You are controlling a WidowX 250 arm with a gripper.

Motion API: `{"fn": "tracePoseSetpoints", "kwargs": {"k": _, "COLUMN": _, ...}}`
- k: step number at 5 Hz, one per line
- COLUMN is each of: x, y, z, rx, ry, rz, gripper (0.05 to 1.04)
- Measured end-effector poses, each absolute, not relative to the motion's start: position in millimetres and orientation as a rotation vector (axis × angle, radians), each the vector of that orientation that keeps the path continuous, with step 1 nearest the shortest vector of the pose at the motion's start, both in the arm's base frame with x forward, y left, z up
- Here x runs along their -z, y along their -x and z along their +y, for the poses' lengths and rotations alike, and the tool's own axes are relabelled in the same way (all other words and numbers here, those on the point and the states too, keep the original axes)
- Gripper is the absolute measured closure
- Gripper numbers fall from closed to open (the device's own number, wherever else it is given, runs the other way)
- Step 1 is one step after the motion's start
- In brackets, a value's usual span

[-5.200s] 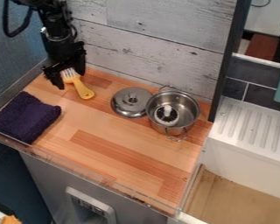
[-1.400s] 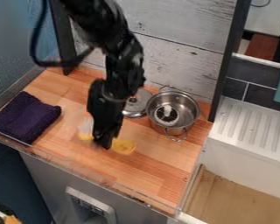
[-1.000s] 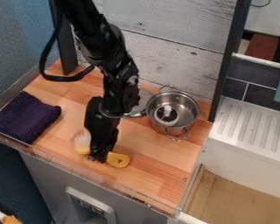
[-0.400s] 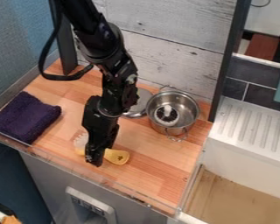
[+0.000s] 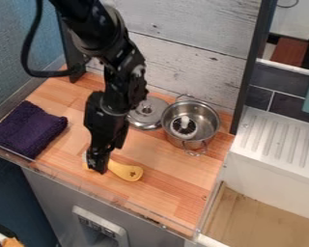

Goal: Move the brush to the left of the table

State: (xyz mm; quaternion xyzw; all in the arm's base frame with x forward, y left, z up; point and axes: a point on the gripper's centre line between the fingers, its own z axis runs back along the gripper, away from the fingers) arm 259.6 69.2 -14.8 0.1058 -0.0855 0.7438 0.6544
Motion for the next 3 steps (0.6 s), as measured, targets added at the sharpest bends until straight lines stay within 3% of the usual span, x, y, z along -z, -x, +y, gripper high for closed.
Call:
{"fn": "tracePoseSetpoints", "kwargs": {"k": 2, "x": -23.8, "y": -269.4, "z": 76.7, "rx": -1.680, "ry": -0.208, "rz": -0.325, "gripper": 0.082}}
{"fn": "tracePoseSetpoints", "kwargs": {"k": 3, "x": -24.9, "y": -270.6, "z": 77.0, "rx": -1.680, "ry": -0.206, "rz": -0.330, "gripper": 0.082}}
